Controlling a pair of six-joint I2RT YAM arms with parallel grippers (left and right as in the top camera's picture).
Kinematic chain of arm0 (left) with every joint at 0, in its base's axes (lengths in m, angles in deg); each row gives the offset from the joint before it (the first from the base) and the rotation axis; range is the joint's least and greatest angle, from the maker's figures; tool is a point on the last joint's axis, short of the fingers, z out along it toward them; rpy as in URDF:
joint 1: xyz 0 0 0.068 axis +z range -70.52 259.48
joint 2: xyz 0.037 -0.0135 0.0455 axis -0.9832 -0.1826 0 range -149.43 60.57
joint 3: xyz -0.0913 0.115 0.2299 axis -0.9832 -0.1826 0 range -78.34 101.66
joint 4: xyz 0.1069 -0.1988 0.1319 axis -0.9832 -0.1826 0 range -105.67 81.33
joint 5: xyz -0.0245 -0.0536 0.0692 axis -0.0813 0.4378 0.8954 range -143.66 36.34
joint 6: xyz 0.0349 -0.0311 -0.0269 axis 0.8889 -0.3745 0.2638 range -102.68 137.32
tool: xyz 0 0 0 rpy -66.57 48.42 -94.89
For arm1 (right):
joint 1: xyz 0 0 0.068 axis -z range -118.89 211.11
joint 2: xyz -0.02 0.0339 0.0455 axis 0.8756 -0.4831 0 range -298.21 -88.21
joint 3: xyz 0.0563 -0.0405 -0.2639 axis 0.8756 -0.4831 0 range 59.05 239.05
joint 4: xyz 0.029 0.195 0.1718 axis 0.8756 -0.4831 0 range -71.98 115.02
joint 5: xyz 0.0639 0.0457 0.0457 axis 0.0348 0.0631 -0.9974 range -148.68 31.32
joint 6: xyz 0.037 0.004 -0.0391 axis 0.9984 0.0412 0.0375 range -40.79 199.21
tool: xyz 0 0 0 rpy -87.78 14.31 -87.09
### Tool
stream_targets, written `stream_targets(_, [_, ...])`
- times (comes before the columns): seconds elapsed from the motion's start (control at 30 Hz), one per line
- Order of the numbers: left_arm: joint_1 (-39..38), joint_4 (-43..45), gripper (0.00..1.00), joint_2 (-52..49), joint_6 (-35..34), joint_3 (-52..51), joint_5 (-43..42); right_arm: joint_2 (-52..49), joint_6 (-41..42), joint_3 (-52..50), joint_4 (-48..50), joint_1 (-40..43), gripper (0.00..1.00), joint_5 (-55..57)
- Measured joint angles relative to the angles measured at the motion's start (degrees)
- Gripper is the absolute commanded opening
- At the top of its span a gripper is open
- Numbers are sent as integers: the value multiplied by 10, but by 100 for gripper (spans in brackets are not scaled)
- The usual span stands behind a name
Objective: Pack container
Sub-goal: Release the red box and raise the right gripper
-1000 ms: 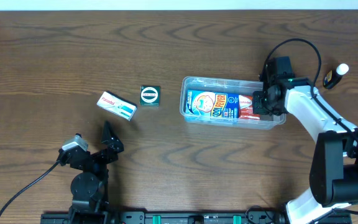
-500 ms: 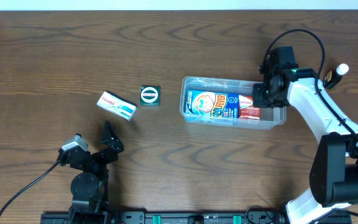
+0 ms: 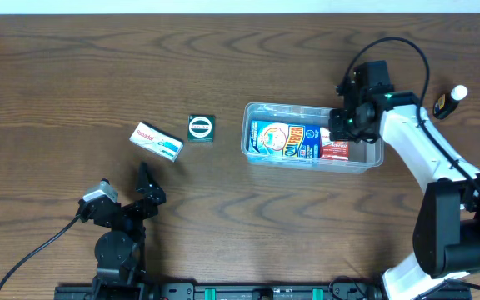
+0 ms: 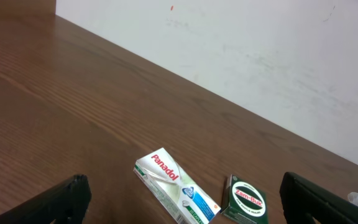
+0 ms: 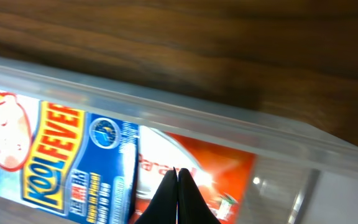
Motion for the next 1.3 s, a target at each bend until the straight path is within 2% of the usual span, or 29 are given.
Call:
stream_targets(0.3, [0, 0, 98, 0, 0, 0, 0, 0, 0, -14, 9, -30, 1, 4])
stream_targets(0.63, [0, 0, 98, 0, 0, 0, 0, 0, 3, -14, 25, -30, 1, 16])
stream_targets(1.3, [0, 0, 98, 0, 0, 0, 0, -19, 51, -15, -3, -30, 1, 57])
